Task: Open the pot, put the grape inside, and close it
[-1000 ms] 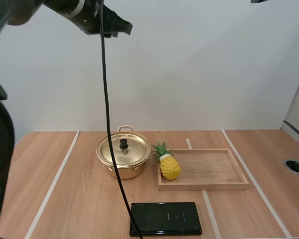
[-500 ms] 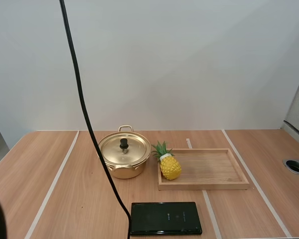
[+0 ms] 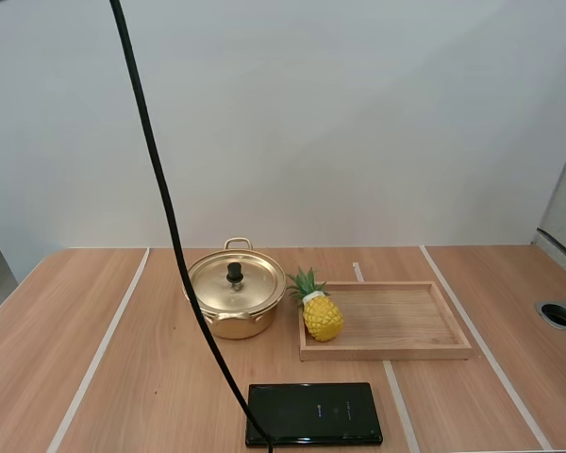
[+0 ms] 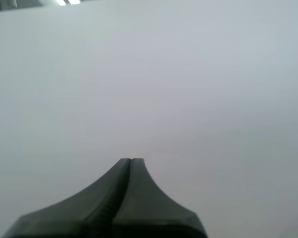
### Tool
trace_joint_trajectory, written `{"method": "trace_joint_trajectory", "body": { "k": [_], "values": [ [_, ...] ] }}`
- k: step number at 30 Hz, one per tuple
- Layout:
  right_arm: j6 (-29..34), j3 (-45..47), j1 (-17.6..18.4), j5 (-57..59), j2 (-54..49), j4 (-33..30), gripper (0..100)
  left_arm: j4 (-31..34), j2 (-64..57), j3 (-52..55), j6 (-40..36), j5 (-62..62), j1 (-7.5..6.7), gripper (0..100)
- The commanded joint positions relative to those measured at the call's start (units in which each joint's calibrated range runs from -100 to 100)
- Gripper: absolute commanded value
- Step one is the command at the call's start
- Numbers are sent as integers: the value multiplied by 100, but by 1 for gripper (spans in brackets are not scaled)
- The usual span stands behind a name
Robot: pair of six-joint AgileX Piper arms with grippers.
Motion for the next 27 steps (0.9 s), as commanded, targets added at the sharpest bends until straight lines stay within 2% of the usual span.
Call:
{"method": "trace_joint_trajectory", "body": {
  "k": [1, 3, 9, 11, 17, 27],
  "values": [
    [-30, 700, -23, -597, -305, 4, 0, -311, -181, 532, 21, -239, 6, 0],
    [-30, 1284, -23, -932, -498, 4, 0, -616, -299, 895, 257, -239, 6, 0],
    [32, 2522, -23, -1648, -1028, 4, 0, -2255, -725, 2007, 2209, -144, 6, 0],
    [103, 2712, -23, -1734, -1129, 4, 0, -2597, -922, 2359, 2567, -68, 6, 0],
    [236, 2780, -23, -1711, -1175, 4, 0, -3142, -1585, 2998, 2601, -29, 6, 0],
    [391, 2853, -47, -1594, -1539, 118, 0, -3176, -2339, 3212, 2591, -172, 6, 0]
  ]
}}
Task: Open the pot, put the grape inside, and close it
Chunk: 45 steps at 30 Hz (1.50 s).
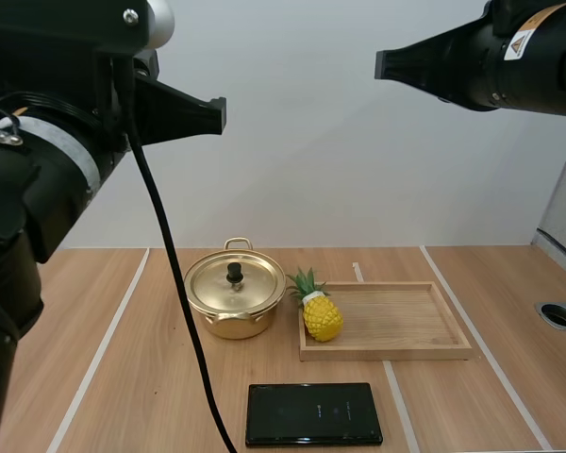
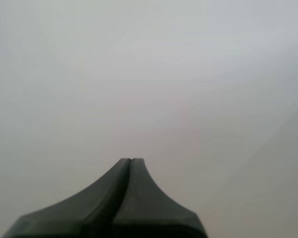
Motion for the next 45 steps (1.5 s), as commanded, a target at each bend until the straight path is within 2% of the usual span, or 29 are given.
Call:
{"method": "trace_joint_trajectory", "body": {
  "k": [1, 6, 11, 14, 20, 25, 28, 33, 37, 42, 45],
  "values": [
    [33, 160, -47, -94, -112, 86, 0, -103, -108, 47, 23, -225, 6, 0],
    [33, 802, -47, -131, -328, 76, 0, -6, -232, 47, 23, -697, 6, 0],
    [24, 1344, -47, -774, -566, -262, 0, 6, -232, 57, 3, -560, 6, 0],
    [34, 1407, -47, -814, -572, -264, 0, 39, -210, 57, 3, -638, -64, 0],
    [66, 1417, -337, -795, -572, -69, 0, 388, -56, 57, 3, -1642, -445, 0],
    [24, 1417, -561, -442, -572, 357, 0, 469, -46, 57, 3, -3566, -861, 0],
    [-98, 1417, -637, -235, -572, 394, 0, 469, -111, 57, 3, -3429, -1015, 0],
    [-115, 1417, -647, -187, -572, 398, 0, 514, -367, 57, 12, -2875, -964, 0],
    [-137, 1417, -641, -320, -670, 690, 0, 453, -563, 57, 3, -2586, -888, 0],
    [-675, 1417, -610, -1178, -1330, 1191, 0, 441, -950, 57, -52, -2159, -888, 0],
    [-814, 1417, -479, -1084, -1682, 1205, 0, 420, -1235, 57, -153, -2159, -888, 0]
  ]
}}
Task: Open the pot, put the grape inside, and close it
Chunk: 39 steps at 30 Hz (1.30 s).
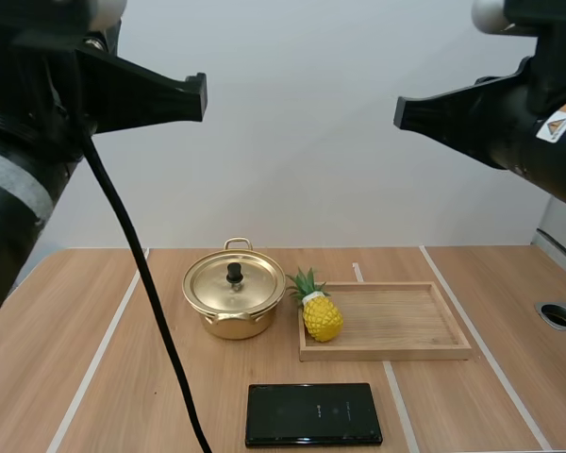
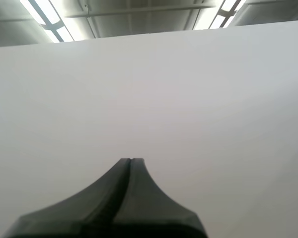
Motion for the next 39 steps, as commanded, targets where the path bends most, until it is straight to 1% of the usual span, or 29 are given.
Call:
{"method": "trace_joint_trajectory", "body": {
  "k": [1, 6, 10, 16, 22, 25, 28, 30, 32, 34, 37, 39],
  "values": [
    [-205, -3, 119, -40, -351, 56, 0, -50, -286, 9, -159, 60, 4, 0],
    [-207, -3, 235, 341, -929, 56, 0, -50, -811, 9, -529, 60, 4, 0],
    [-228, -3, 235, 452, -1465, 56, 0, -50, -1158, 9, -554, 44, 4, 0],
    [-228, -3, 235, 1145, -2148, 56, 0, 88, -1515, 9, -565, 44, -16, 0],
    [-211, -3, 235, 1378, -2148, 16, 0, 101, -1591, 168, -612, -112, -16, 0],
    [-202, -3, 235, 1500, -2148, 75, 0, 101, -1616, 317, -614, -266, -19, 0],
    [-191, 52, 195, 1516, -2148, 211, 0, 101, -1616, 482, -614, -436, -53, 0],
    [-191, 250, 114, 1449, -2148, 211, 0, 101, -1616, 640, -614, -691, -65, 0],
    [-191, 619, 81, 1301, -2148, 211, 0, 145, -1616, 772, -580, -854, -125, 0],
    [-210, 1100, 81, 968, -2148, 74, 0, 275, -1602, 1033, -531, -980, -180, 0],
    [-229, 1842, 81, -73, -2148, -124, 0, 462, -1602, 1660, -467, -980, -195, 0],
    [-229, 2337, 81, -724, -2148, -168, 0, 475, -1602, 2106, -467, -980, -195, 0]
  ]
}}
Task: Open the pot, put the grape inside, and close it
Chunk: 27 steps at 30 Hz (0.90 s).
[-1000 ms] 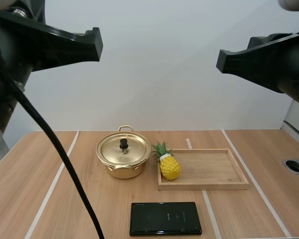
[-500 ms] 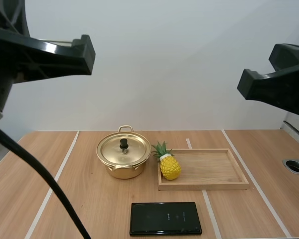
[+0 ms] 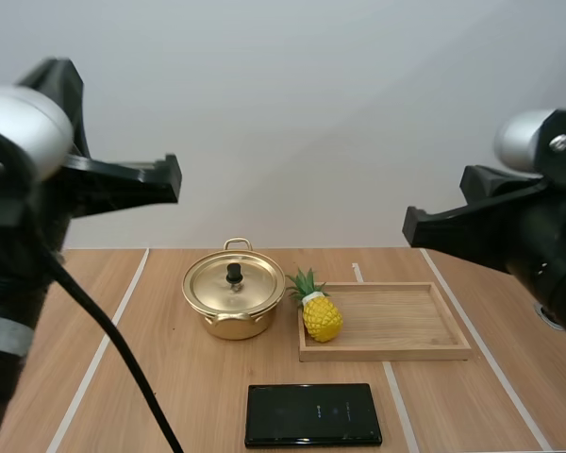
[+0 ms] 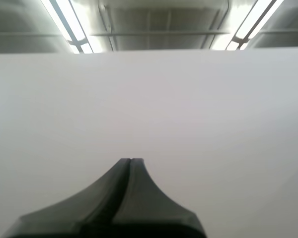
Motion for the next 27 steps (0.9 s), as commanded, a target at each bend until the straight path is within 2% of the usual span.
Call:
{"method": "trace_joint_trajectory", "body": {
  "k": [1, 4, 8, 13, 16, 27],
  "values": [
    [-27, 699, -19, -1139, -36, -129, 0, 93, -25, 665, 35, 0, -29, 0],
    [-27, 1231, -11, -1758, -36, -119, 0, 176, -25, 1285, 35, 0, -29, 0],
    [-27, 1559, -11, -1737, -36, -119, 0, 177, -25, 1772, 35, 0, -29, 0],
    [-27, 1572, -4, -1694, -36, -106, 0, 177, -25, 1873, 35, 0, -29, 0],
    [3, 1660, -4, -1552, -36, 187, 0, 177, -25, 1873, 35, 0, -29, 0],
    [3, 2824, -4, -1911, -36, -117, 0, 212, -25, 2565, 35, 98, -29, 0]
  ]
}}
